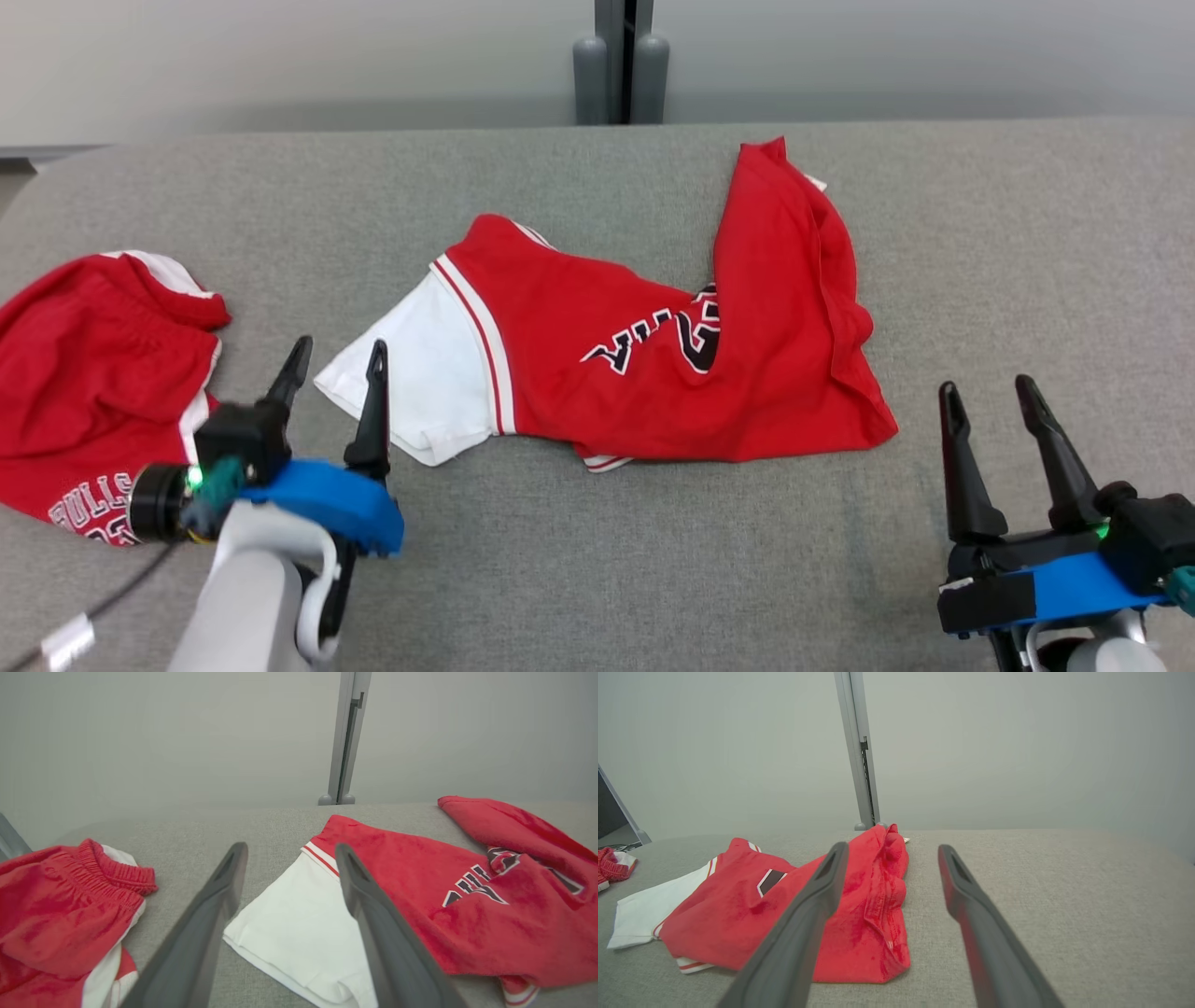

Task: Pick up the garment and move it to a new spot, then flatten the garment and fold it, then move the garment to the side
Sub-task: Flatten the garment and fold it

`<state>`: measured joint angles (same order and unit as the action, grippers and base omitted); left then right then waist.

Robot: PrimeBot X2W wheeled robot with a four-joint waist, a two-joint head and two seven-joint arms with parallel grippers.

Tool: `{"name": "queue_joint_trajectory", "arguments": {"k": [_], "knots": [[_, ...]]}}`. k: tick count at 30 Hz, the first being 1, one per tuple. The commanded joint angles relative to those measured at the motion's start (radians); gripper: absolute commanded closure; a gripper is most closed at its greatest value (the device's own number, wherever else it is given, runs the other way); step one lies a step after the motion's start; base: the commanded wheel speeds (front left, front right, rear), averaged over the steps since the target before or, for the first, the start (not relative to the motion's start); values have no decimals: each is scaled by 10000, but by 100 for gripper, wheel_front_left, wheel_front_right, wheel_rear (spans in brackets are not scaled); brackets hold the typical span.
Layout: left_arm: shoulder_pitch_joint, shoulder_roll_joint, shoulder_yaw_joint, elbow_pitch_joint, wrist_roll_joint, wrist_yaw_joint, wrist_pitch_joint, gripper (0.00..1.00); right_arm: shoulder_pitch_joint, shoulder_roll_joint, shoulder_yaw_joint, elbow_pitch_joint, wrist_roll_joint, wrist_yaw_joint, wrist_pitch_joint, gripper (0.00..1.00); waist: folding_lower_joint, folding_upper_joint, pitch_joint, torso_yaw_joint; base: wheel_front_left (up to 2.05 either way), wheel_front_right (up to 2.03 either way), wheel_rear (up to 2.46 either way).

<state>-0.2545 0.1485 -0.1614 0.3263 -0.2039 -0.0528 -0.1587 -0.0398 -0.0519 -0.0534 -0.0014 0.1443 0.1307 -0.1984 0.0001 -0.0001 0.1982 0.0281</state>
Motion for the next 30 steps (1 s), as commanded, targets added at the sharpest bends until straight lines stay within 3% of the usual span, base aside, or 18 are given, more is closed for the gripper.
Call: {"name": "queue_joint_trajectory", "arguments": {"k": [1, 7, 17, 18, 19, 20, 30], "knots": [[-448, 103, 10, 221, -189, -126, 435, 0, -107, 14, 75, -25, 104, 1, 7, 0, -1, 1, 210, 1, 0, 0, 0], [-1500, 426, 217, 1843, -982, -466, 1845, 0, -421, 12, 316, 239, 212, 1, -96, 0, -1, 1, 777, -282, 0, 0, 0], [-2299, 614, 394, 3894, -1445, -484, 2500, 0, -607, 9, 361, 728, 282, 1, -230, 0, -1, 1, 1106, -454, 0, 0, 0], [-2346, 600, 380, 4045, -1505, -509, 2552, 21, -631, 9, 368, 791, 242, 1, -221, 0, -1, 1, 1129, -458, 0, 0, 0], [-2388, 604, 348, 4145, -1541, -540, 2546, 64, -670, 11, 382, 857, 207, 1, -208, 0, -1, 1, 1146, -466, 0, 0, 0], [-2438, 594, 336, 4215, -1598, -571, 2462, 100, -717, 11, 384, 914, 174, 1, -195, 0, -1, 1, 1164, -470, 0, 0, 0], [-2905, 507, -20, 4655, -1691, -698, 1712, 100, -1556, -448, 1004, 2615, 154, 1, 329, 0, -1, 1, 1346, -284, 0, 0, 0]]}}
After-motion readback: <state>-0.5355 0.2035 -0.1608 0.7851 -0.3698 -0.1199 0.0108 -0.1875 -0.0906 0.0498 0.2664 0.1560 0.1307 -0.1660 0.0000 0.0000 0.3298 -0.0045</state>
